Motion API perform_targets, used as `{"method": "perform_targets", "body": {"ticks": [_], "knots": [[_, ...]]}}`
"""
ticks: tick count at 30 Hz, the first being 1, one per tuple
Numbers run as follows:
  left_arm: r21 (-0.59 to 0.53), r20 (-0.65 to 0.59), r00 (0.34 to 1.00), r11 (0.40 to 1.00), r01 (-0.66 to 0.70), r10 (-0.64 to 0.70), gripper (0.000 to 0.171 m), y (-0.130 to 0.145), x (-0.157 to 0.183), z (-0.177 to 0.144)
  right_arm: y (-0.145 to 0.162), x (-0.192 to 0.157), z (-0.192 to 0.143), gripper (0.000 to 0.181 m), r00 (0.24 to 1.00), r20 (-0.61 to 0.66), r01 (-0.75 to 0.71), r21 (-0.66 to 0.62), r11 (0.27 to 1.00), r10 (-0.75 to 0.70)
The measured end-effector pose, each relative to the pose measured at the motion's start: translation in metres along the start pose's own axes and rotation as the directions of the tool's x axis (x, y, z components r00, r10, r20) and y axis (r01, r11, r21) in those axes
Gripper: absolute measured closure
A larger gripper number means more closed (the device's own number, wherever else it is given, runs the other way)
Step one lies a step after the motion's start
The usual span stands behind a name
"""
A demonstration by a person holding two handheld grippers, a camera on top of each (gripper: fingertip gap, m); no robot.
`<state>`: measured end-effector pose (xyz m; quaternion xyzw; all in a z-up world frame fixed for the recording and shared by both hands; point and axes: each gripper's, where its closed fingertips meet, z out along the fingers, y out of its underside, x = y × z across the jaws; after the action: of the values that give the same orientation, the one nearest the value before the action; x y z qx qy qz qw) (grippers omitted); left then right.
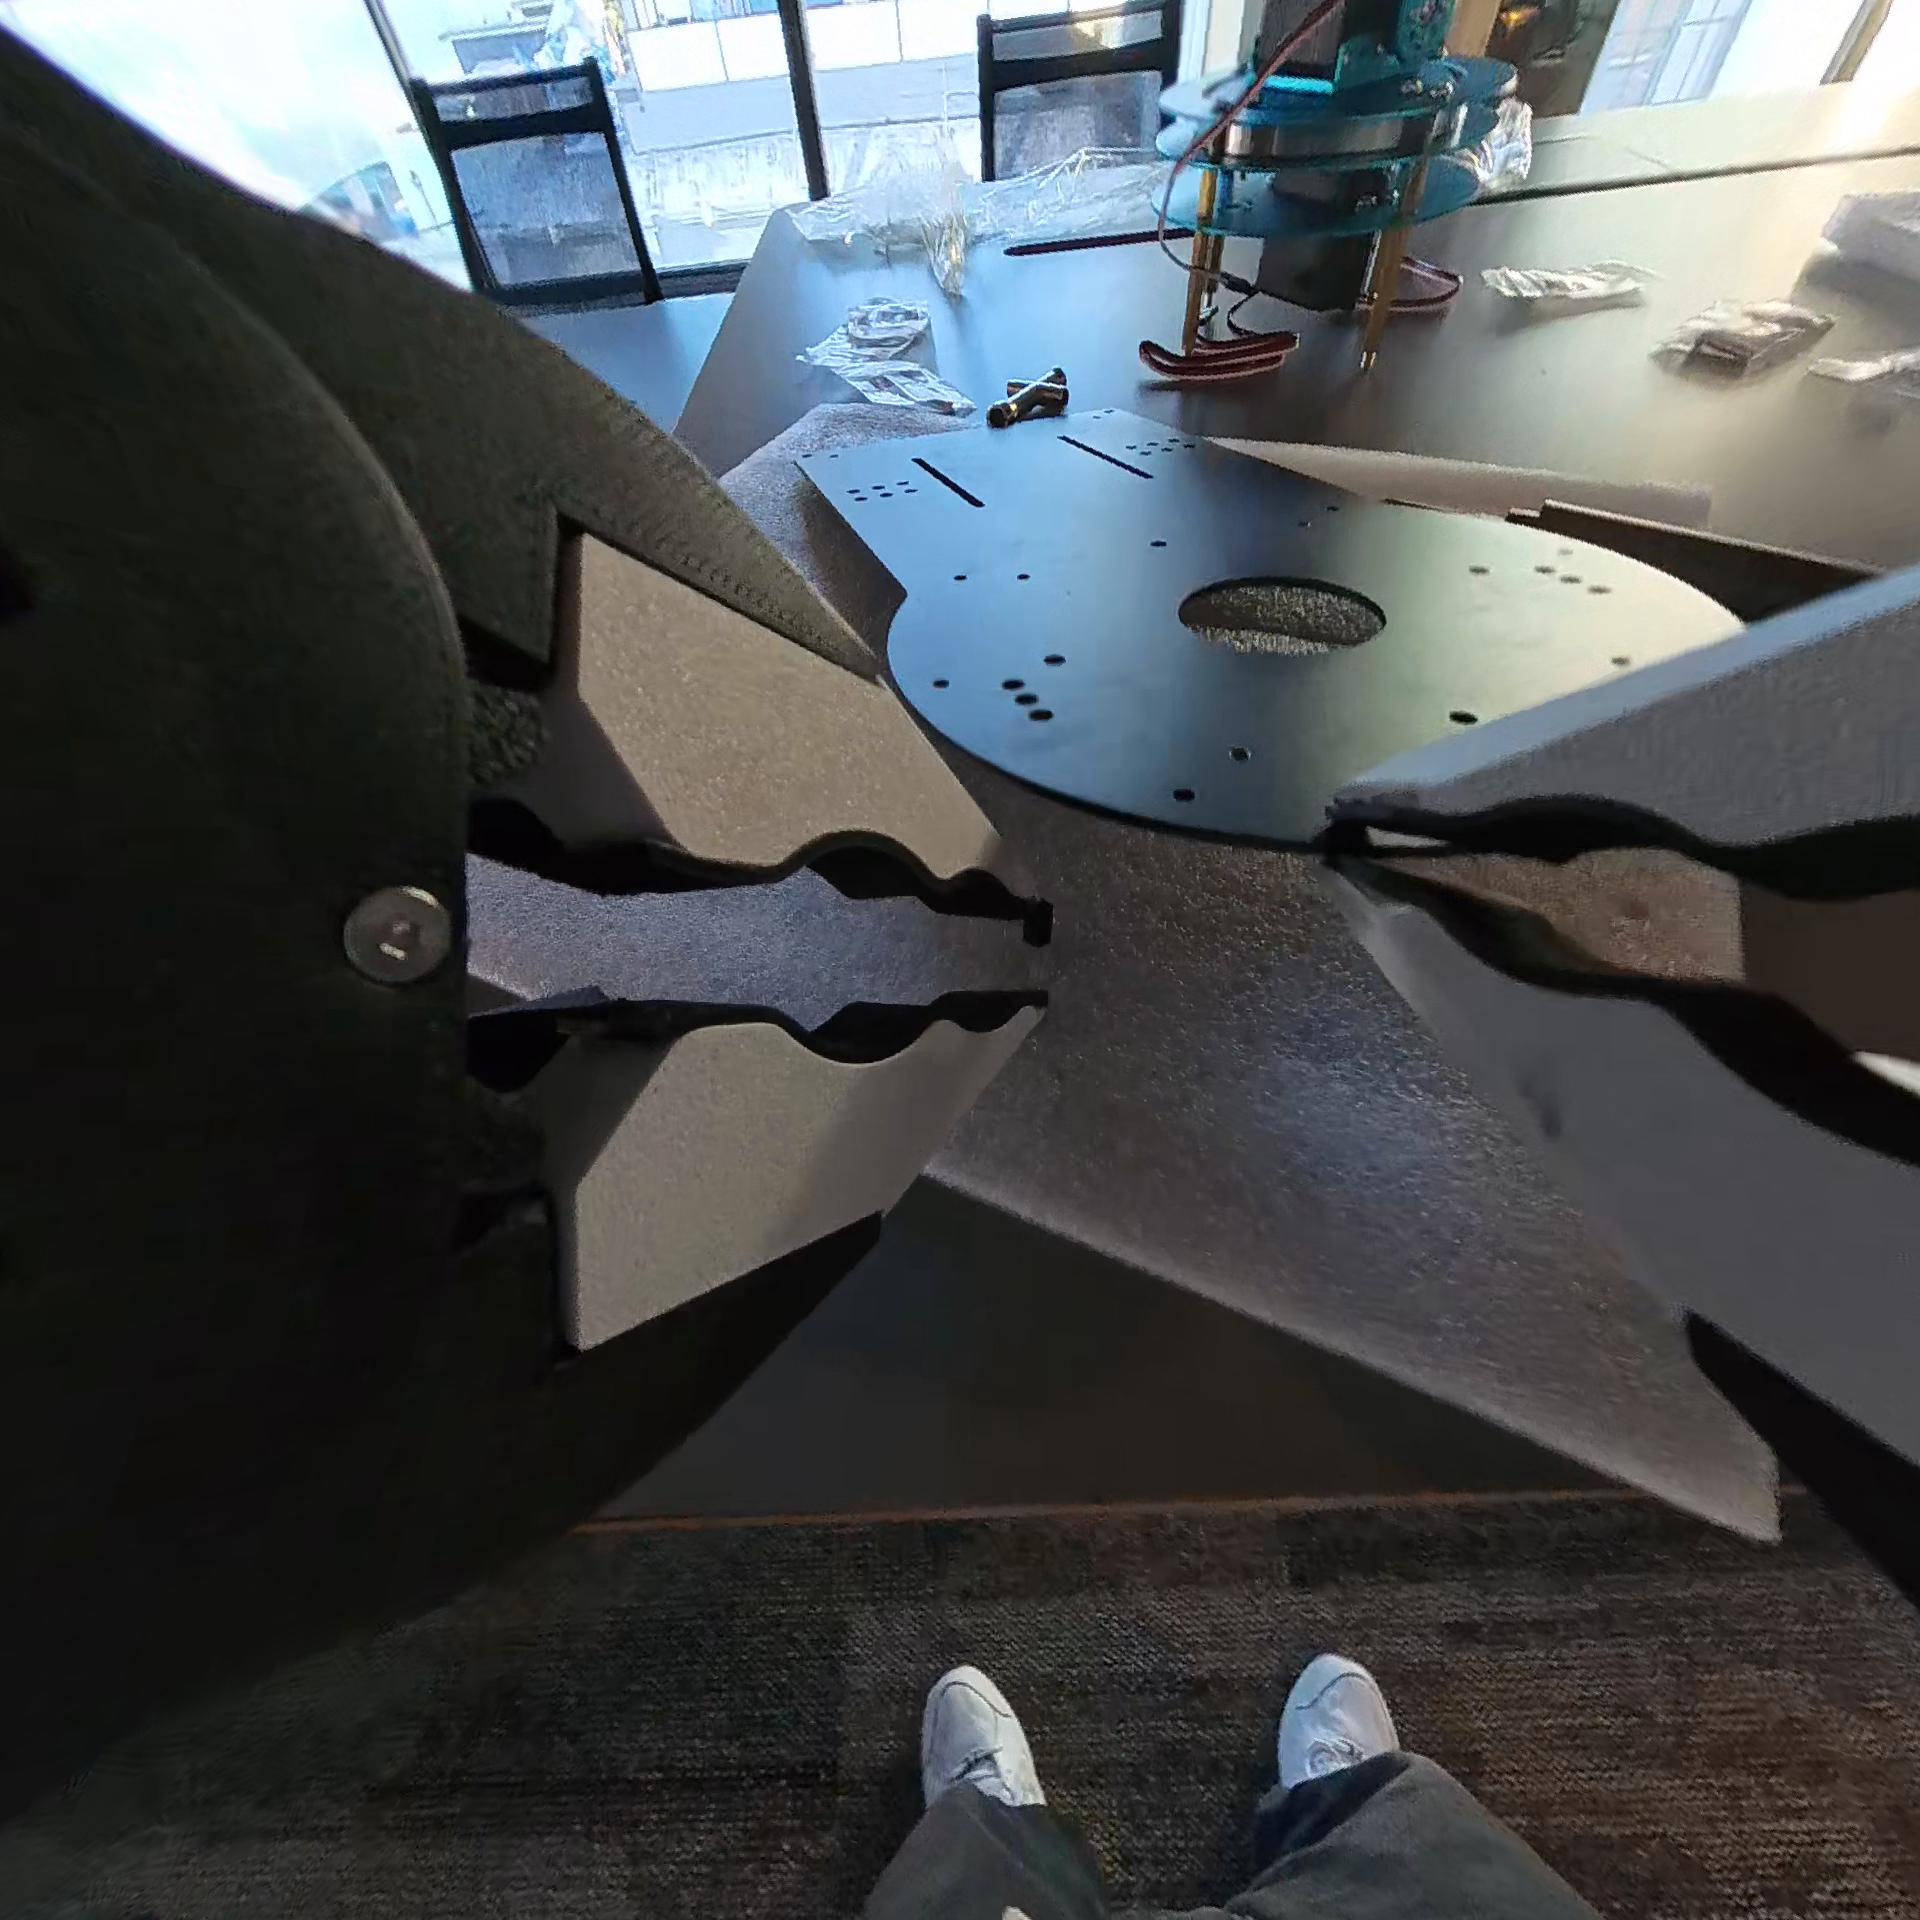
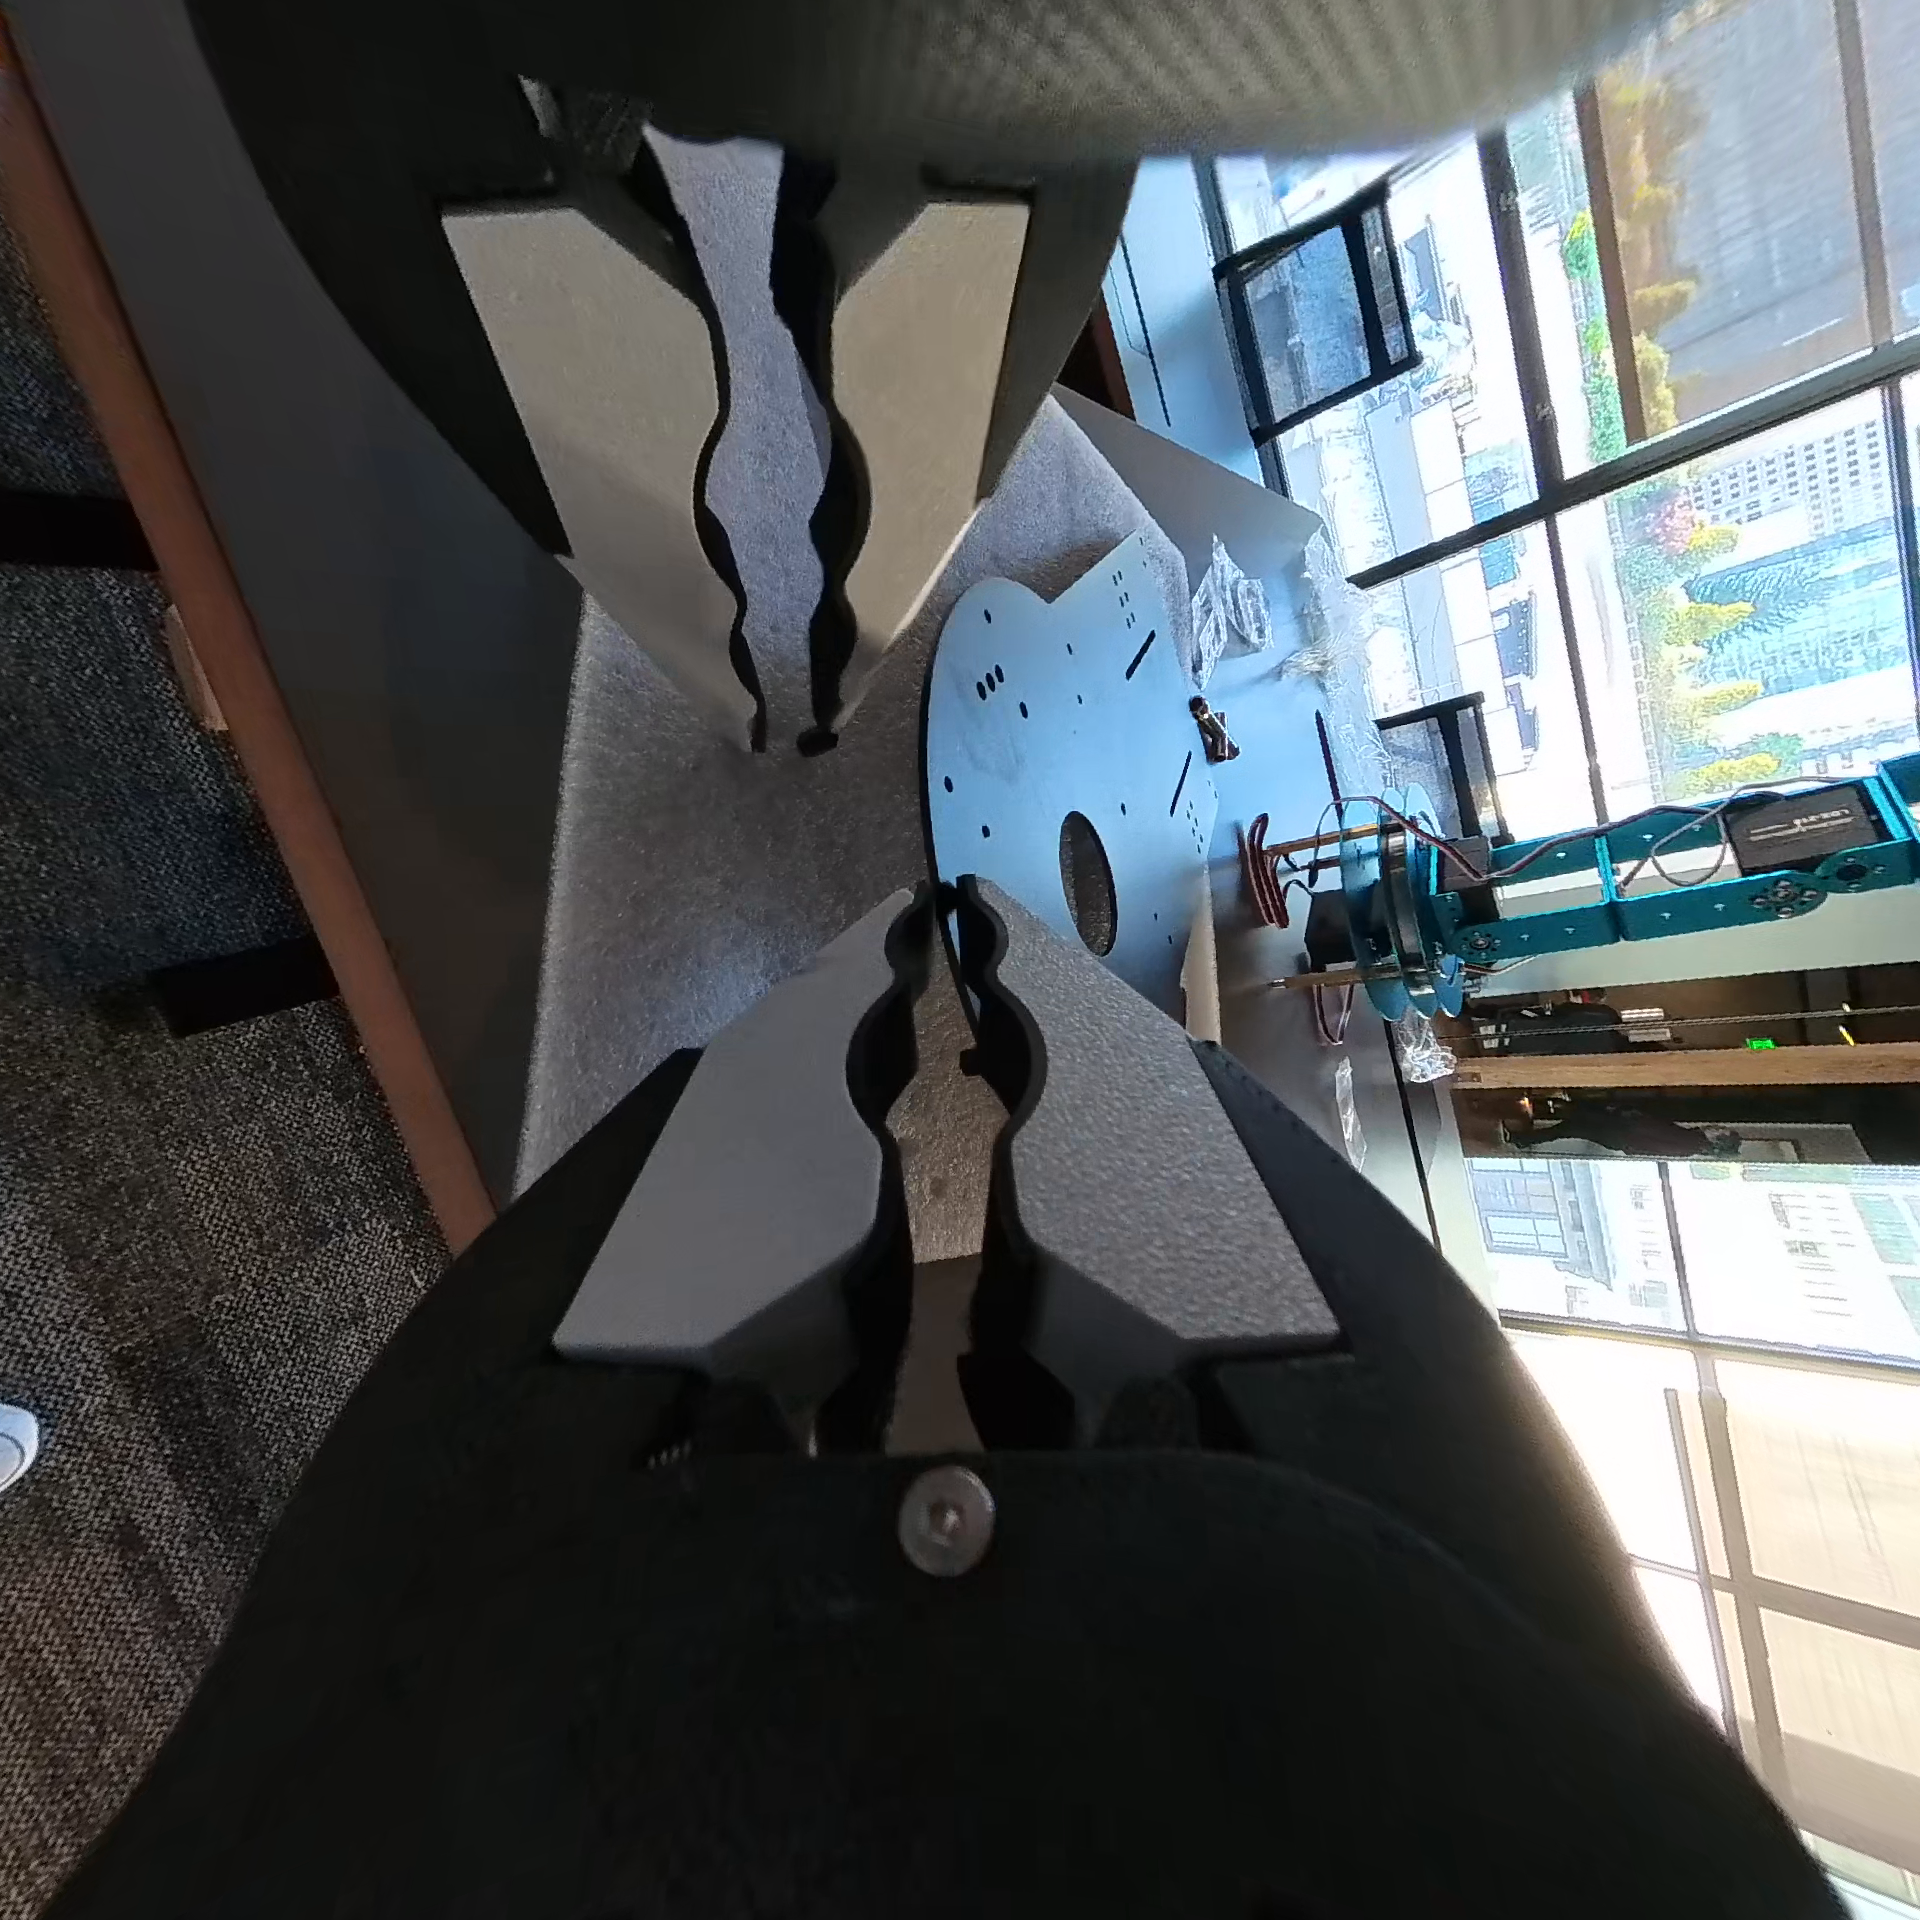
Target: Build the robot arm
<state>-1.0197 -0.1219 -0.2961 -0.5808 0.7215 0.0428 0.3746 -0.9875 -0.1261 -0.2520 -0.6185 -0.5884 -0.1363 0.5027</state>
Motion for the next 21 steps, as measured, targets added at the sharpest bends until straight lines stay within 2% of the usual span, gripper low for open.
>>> {"method": "perform_targets", "body": {"ticks": [1, 4, 8, 10, 12, 14, 16, 18, 21], "knots": [[0.008, 0.01, 1.0, 1.0, 0.017, -0.017, 0.156, -0.001, -0.002, -0.001, 0.0, 0.0, 0.0, 0.18, 1.0, 0.0, 0.003, 0.0, 1.0, -0.003], [0.054, 0.0, 0.995, 0.993, 0.104, -0.104, 0.148, -0.005, -0.004, -0.006, -0.001, 0.001, 0.0, 0.179, 1.0, 0.0, 0.004, 0.002, 1.0, -0.004], [0.07, -0.018, 0.982, 0.98, 0.187, -0.186, 0.147, 0.0, -0.006, -0.011, -0.003, 0.001, 0.0, 0.179, 1.0, 0.0, 0.008, 0.006, 1.0, -0.008], [0.102, -0.052, 0.954, 0.948, 0.301, -0.297, 0.151, 0.002, -0.008, -0.017, -0.003, 0.001, 0.0, 0.18, 1.0, -0.002, 0.012, 0.007, 1.0, -0.012], [0.14, -0.119, 0.878, 0.868, 0.476, -0.463, 0.153, 0.008, -0.014, -0.026, -0.004, -0.002, 0.002, 0.18, 1.0, -0.005, 0.023, 0.01, 1.0, -0.022], [0.16, -0.222, 0.748, 0.734, 0.66, -0.625, 0.154, 0.015, -0.021, -0.033, -0.004, -0.004, 0.003, 0.18, 0.999, -0.015, 0.038, 0.017, 0.999, -0.038], [0.156, -0.306, 0.649, 0.636, 0.755, -0.696, 0.147, 0.024, -0.026, -0.036, -0.005, -0.007, 0.005, 0.18, 0.998, -0.024, 0.051, 0.021, 0.998, -0.051], [0.153, -0.298, 0.656, 0.643, 0.75, -0.694, 0.141, 0.033, -0.026, -0.031, -0.005, -0.009, 0.006, 0.18, 0.999, -0.031, 0.046, 0.023, 0.999, -0.045], [0.158, -0.18, 0.759, 0.743, 0.65, -0.626, 0.138, 0.042, -0.027, -0.021, -0.005, -0.009, 0.007, 0.18, 0.998, -0.045, 0.046, 0.022, 0.999, -0.045]]}}
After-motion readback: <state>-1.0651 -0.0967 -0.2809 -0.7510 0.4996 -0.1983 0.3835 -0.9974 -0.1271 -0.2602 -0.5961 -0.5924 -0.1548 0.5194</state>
